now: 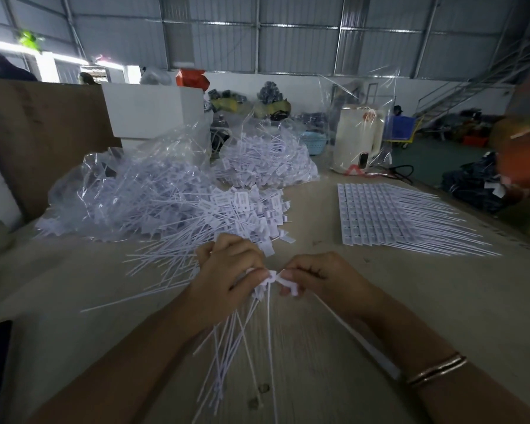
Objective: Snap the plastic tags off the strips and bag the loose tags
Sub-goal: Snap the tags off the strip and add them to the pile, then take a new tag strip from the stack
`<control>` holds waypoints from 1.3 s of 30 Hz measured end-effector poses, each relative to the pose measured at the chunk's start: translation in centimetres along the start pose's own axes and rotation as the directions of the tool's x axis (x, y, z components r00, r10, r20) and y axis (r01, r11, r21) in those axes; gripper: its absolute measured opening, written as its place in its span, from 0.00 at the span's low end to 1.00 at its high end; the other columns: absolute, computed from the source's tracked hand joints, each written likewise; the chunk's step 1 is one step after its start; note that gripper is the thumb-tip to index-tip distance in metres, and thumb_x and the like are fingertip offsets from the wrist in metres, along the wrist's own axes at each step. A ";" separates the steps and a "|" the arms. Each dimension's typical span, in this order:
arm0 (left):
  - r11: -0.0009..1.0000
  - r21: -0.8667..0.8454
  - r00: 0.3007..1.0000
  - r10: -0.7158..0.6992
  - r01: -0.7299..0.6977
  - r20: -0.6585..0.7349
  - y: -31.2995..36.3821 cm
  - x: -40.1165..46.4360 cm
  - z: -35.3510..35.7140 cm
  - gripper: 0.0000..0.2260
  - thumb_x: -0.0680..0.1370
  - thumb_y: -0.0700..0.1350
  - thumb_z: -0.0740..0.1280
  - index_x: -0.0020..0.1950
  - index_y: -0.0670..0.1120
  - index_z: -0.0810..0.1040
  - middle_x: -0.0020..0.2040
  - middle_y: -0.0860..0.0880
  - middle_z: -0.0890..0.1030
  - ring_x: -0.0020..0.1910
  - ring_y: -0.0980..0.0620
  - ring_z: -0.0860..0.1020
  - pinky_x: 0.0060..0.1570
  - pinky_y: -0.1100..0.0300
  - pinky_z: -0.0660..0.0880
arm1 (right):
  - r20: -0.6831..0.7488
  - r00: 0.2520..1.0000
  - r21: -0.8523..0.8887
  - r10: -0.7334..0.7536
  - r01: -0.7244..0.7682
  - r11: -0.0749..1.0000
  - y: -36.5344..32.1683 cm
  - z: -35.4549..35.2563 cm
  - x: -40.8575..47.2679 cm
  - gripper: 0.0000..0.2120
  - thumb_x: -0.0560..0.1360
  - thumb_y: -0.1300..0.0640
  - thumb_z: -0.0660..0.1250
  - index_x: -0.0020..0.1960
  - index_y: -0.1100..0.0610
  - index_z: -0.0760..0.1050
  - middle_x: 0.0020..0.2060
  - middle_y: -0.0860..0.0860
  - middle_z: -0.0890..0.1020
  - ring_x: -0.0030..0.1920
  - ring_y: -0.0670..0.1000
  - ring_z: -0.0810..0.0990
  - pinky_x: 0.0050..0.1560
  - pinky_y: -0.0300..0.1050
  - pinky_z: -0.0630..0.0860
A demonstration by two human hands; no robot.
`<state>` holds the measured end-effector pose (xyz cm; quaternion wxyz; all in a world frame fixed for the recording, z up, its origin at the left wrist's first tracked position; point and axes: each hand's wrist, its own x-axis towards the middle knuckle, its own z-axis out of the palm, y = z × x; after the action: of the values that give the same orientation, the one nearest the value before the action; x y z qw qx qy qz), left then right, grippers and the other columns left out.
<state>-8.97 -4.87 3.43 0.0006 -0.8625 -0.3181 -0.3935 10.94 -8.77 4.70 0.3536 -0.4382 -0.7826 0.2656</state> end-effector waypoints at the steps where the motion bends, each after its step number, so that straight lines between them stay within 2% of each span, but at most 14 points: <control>1: 1.000 -0.018 1.000 0.004 -0.004 0.004 0.1 0.2 0.0 0.16 0.74 0.55 0.57 0.37 0.46 0.78 0.42 0.63 0.75 0.49 0.61 0.67 0.48 0.51 0.59 | 0.003 1.000 0.035 0.003 -0.003 0.999 0.0 -0.1 -0.2 0.09 0.77 0.61 0.63 0.42 0.54 0.80 0.33 0.45 0.81 0.32 0.42 0.77 0.37 0.32 0.74; 7: 0.956 -0.252 0.973 -0.191 0.153 -0.133 -1.9 -0.1 -1.6 0.12 0.74 0.54 0.57 0.42 0.49 0.77 0.43 0.58 0.78 0.48 0.56 0.71 0.51 0.46 0.63 | -0.237 0.970 0.155 0.051 -0.014 0.988 1.3 -2.8 -0.1 0.08 0.77 0.59 0.63 0.43 0.50 0.78 0.36 0.48 0.82 0.30 0.43 0.75 0.30 0.34 0.71; 10: 0.992 0.093 0.989 -0.072 0.084 -0.127 -3.7 -0.7 -1.3 0.10 0.74 0.49 0.63 0.35 0.51 0.81 0.39 0.57 0.81 0.47 0.52 0.75 0.49 0.39 0.65 | -0.300 0.944 -0.002 0.138 -0.146 0.989 2.5 -1.5 -0.1 0.04 0.74 0.49 0.65 0.47 0.41 0.77 0.39 0.44 0.80 0.36 0.47 0.78 0.34 0.37 0.75; 13: 0.907 0.367 0.979 -0.183 0.205 -0.094 -2.7 0.1 -0.6 0.14 0.77 0.51 0.58 0.41 0.52 0.83 0.42 0.53 0.80 0.46 0.47 0.77 0.48 0.44 0.63 | -0.280 0.944 -0.104 0.175 -0.211 0.972 2.0 2.0 1.2 0.14 0.69 0.38 0.64 0.51 0.43 0.76 0.37 0.45 0.79 0.36 0.46 0.78 0.39 0.42 0.78; 15: 0.866 0.422 0.963 -0.233 0.270 -0.138 -1.6 0.5 -0.9 0.20 0.79 0.55 0.52 0.45 0.50 0.81 0.41 0.51 0.79 0.43 0.47 0.77 0.48 0.50 0.64 | -0.298 0.938 -0.184 0.178 -0.239 0.953 1.7 2.7 2.0 0.21 0.69 0.33 0.62 0.53 0.45 0.75 0.37 0.45 0.79 0.36 0.44 0.78 0.38 0.42 0.77; 17: 0.887 0.316 0.941 -0.299 0.336 -0.161 -1.4 0.6 -2.1 0.24 0.79 0.60 0.46 0.35 0.49 0.73 0.32 0.51 0.75 0.32 0.50 0.74 0.42 0.54 0.69 | -0.317 0.917 -0.136 0.244 -0.299 0.945 1.6 2.5 1.8 0.24 0.67 0.30 0.57 0.54 0.45 0.72 0.39 0.46 0.79 0.38 0.43 0.79 0.40 0.44 0.78; 20: 0.800 0.304 0.837 -0.547 0.517 0.015 -0.6 0.2 -4.4 0.35 0.71 0.70 0.38 0.25 0.46 0.69 0.24 0.48 0.71 0.27 0.49 0.74 0.42 0.53 0.76 | -0.316 0.888 -0.004 0.333 -0.352 0.936 2.1 2.0 0.9 0.20 0.68 0.32 0.57 0.47 0.47 0.72 0.37 0.47 0.80 0.36 0.46 0.80 0.39 0.44 0.79; 22: 0.688 0.587 0.754 -0.628 0.425 0.190 -0.4 -0.6 -5.3 0.42 0.67 0.71 0.31 0.38 0.49 0.80 0.32 0.48 0.74 0.38 0.48 0.77 0.50 0.54 0.73 | -0.268 0.902 -0.035 0.339 -0.360 0.932 2.0 1.8 0.5 0.20 0.70 0.34 0.58 0.40 0.50 0.75 0.34 0.47 0.79 0.34 0.46 0.77 0.37 0.43 0.75; 25: 0.710 0.606 0.672 -0.647 0.358 0.361 0.6 -1.1 -5.1 0.55 0.54 0.77 0.23 0.49 0.48 0.78 0.42 0.47 0.79 0.45 0.49 0.78 0.57 0.54 0.70 | -0.063 0.969 -0.218 0.238 -0.246 0.944 2.0 2.1 0.2 0.17 0.77 0.43 0.60 0.37 0.52 0.77 0.32 0.48 0.77 0.31 0.46 0.72 0.36 0.40 0.69; 28: 0.808 0.495 0.692 -0.555 0.318 0.462 1.9 -1.3 -3.3 0.44 0.54 0.82 0.32 0.42 0.54 0.73 0.40 0.52 0.76 0.42 0.52 0.77 0.54 0.55 0.73 | 0.089 0.985 -0.305 0.149 -0.115 0.945 1.6 2.7 0.4 0.11 0.78 0.51 0.61 0.49 0.53 0.81 0.37 0.42 0.78 0.36 0.39 0.73 0.39 0.32 0.67; 31: 0.848 0.436 0.768 -0.488 0.303 0.416 1.5 -1.8 -1.7 0.38 0.57 0.82 0.48 0.60 0.65 0.68 0.51 0.58 0.78 0.52 0.55 0.77 0.48 0.59 0.72 | 0.152 0.985 -0.267 0.081 -0.039 0.963 1.5 3.0 0.7 0.11 0.77 0.58 0.62 0.57 0.54 0.80 0.50 0.43 0.80 0.46 0.37 0.76 0.48 0.30 0.68; 33: 0.837 0.431 0.758 -0.513 0.337 0.403 1.3 -1.8 -1.4 0.35 0.59 0.79 0.54 0.57 0.60 0.72 0.50 0.60 0.78 0.50 0.56 0.77 0.43 0.62 0.71 | 0.152 0.984 -0.225 0.088 -0.053 0.973 1.7 3.0 0.7 0.13 0.77 0.62 0.61 0.59 0.55 0.79 0.58 0.47 0.80 0.53 0.40 0.76 0.52 0.27 0.67; 36: 0.821 0.419 0.737 -0.548 0.386 0.395 1.2 -1.7 -1.1 0.19 0.68 0.67 0.62 0.40 0.51 0.73 0.37 0.55 0.76 0.37 0.59 0.74 0.31 0.64 0.65 | 0.091 0.988 -0.174 0.122 -0.105 0.979 1.7 2.7 0.8 0.15 0.77 0.64 0.60 0.57 0.54 0.80 0.54 0.47 0.81 0.49 0.40 0.77 0.46 0.26 0.69; 39: 0.821 0.416 0.745 -0.547 0.390 0.381 1.0 -1.7 -0.7 0.11 0.75 0.56 0.60 0.51 0.50 0.73 0.48 0.52 0.78 0.48 0.52 0.77 0.43 0.62 0.70 | -0.099 0.983 -0.117 0.155 -0.166 0.979 1.9 1.6 0.7 0.13 0.77 0.63 0.61 0.53 0.50 0.81 0.43 0.38 0.80 0.41 0.37 0.78 0.41 0.31 0.71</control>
<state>-9.77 -6.75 3.04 -0.0438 -0.8116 -0.5744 -0.0968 10.30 -7.40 2.58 0.3375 -0.5326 -0.7432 0.2240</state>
